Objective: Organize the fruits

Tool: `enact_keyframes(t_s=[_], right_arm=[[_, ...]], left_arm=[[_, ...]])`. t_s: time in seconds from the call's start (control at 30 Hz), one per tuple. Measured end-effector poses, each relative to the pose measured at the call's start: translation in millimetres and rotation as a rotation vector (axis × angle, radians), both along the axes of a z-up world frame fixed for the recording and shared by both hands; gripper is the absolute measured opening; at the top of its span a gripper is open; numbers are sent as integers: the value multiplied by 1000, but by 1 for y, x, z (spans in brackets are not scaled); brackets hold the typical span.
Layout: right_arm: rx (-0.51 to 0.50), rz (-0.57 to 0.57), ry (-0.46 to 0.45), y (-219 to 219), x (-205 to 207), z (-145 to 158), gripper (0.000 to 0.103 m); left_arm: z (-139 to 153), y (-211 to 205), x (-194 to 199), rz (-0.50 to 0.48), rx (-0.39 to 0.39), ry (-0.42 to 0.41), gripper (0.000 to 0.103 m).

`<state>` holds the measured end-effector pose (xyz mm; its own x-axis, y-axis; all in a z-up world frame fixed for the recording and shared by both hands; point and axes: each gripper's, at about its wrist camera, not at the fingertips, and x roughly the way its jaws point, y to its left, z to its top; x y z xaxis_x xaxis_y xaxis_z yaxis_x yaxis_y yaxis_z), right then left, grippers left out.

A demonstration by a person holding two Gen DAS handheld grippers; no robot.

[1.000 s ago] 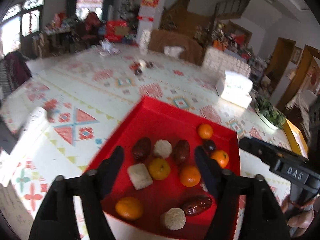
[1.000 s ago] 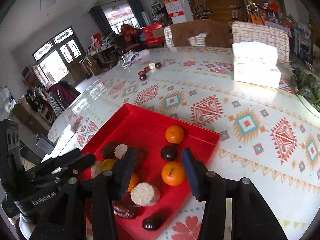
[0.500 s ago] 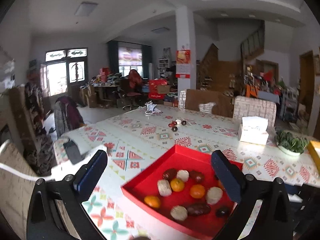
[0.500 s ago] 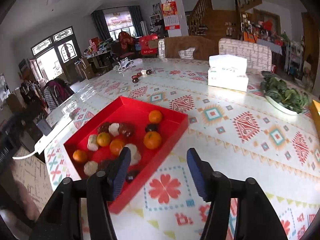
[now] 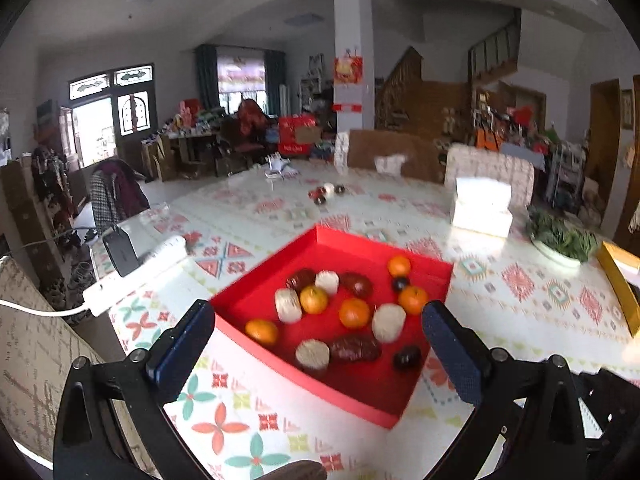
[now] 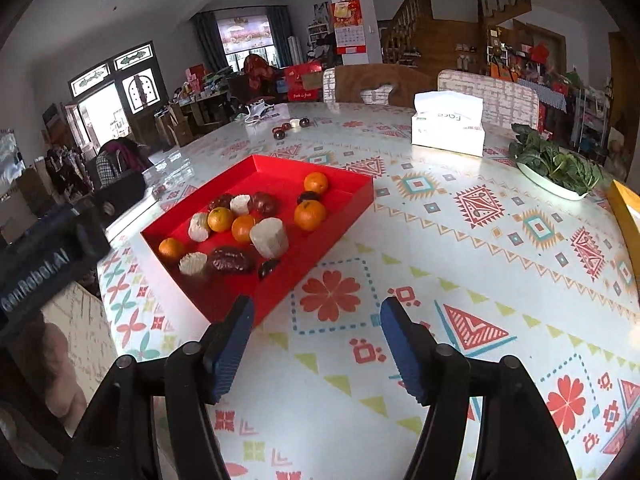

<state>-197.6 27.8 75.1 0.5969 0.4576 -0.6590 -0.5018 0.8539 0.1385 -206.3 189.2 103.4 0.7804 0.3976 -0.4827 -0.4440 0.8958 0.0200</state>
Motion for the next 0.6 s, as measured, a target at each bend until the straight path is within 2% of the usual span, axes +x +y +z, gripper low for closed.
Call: enact_keyframes(t_s=[0.37,0.6], right_arm=[[-46,30,-9,14,-9,-7,75],[-65,52,-11,27,-10,-9,76]], left_arm=[[-19,3,5,-21,-44,76,103],[-24,9,6,-16,-54,85,103]])
